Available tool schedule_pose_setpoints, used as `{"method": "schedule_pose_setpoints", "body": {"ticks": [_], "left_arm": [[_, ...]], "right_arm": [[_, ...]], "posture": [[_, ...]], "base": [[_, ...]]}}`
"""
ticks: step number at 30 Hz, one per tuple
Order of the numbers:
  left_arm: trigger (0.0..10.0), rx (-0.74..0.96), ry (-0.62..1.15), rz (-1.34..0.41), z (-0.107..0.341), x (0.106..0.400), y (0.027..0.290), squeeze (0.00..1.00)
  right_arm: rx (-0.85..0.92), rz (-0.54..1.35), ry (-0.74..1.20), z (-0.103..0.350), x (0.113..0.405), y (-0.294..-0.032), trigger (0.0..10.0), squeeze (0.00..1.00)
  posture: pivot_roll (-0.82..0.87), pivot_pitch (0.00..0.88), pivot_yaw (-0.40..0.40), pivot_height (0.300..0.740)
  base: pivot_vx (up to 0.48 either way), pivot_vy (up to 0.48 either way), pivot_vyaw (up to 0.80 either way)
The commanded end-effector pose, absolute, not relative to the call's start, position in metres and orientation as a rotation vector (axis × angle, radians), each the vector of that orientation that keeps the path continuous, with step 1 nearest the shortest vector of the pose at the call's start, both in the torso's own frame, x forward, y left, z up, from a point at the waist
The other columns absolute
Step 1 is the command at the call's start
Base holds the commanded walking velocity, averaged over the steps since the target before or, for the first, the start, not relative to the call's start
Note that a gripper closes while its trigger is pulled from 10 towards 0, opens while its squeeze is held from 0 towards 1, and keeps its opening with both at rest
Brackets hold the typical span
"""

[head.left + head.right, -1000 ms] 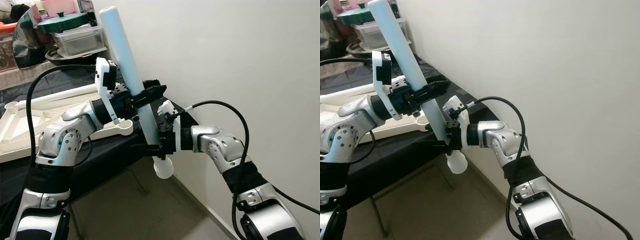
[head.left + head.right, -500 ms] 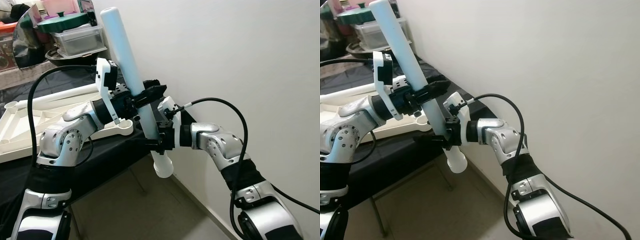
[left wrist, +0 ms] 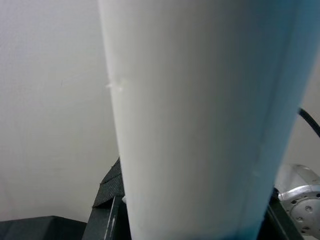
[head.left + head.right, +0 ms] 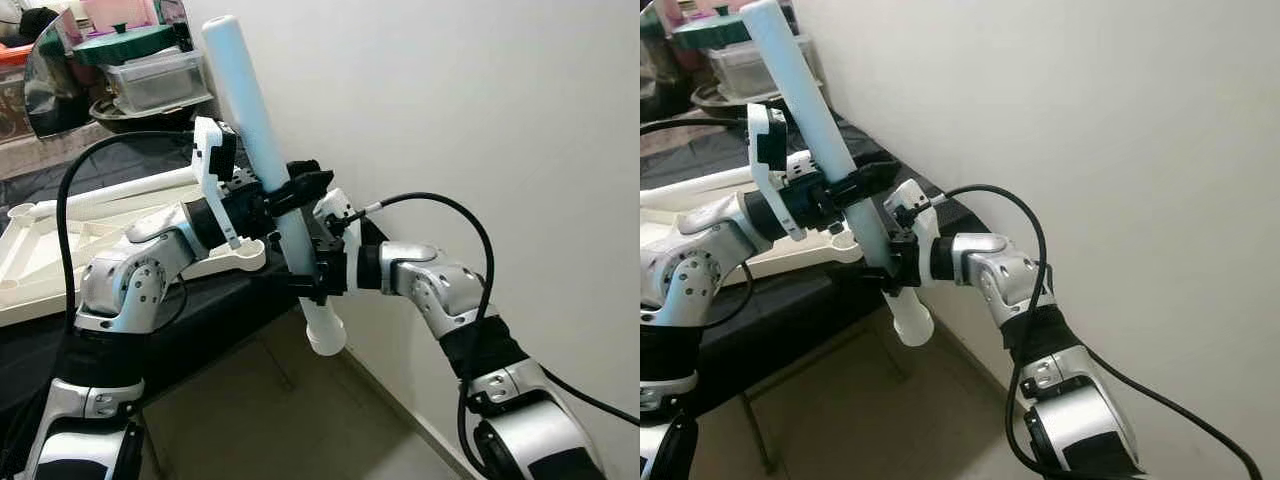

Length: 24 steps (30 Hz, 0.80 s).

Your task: Building children table

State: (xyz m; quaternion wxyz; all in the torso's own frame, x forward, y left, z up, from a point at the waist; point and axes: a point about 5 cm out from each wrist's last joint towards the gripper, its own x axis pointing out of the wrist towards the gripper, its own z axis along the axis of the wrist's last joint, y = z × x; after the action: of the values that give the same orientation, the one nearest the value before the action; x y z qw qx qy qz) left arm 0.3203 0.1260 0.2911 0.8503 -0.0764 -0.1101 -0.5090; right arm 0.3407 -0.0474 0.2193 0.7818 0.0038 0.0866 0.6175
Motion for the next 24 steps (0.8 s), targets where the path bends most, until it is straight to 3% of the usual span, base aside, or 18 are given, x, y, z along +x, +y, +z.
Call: {"method": "schedule_pose_setpoints", "body": {"ticks": [1, 24], "left_arm": [[10.0, -0.188, -0.246, -1.096, 0.289, 0.32, 0.123, 0.0], [10.0, -0.189, -0.291, -1.082, 0.3, 0.324, 0.12, 0.0]], "right_arm": [[-0.016, 1.384, 0.18, 0.221, 0.335, -0.033, 10.0, 0.0], [-0.058, 1.361, 0.184, 0.213, 0.333, -0.019, 10.0, 0.0]], "posture": [[-0.05, 0.0, 0.04, 0.74], [-0.05, 0.0, 0.039, 0.74]], "base": [[0.0, 0.0, 0.0], [0.0, 0.0, 0.0]]}}
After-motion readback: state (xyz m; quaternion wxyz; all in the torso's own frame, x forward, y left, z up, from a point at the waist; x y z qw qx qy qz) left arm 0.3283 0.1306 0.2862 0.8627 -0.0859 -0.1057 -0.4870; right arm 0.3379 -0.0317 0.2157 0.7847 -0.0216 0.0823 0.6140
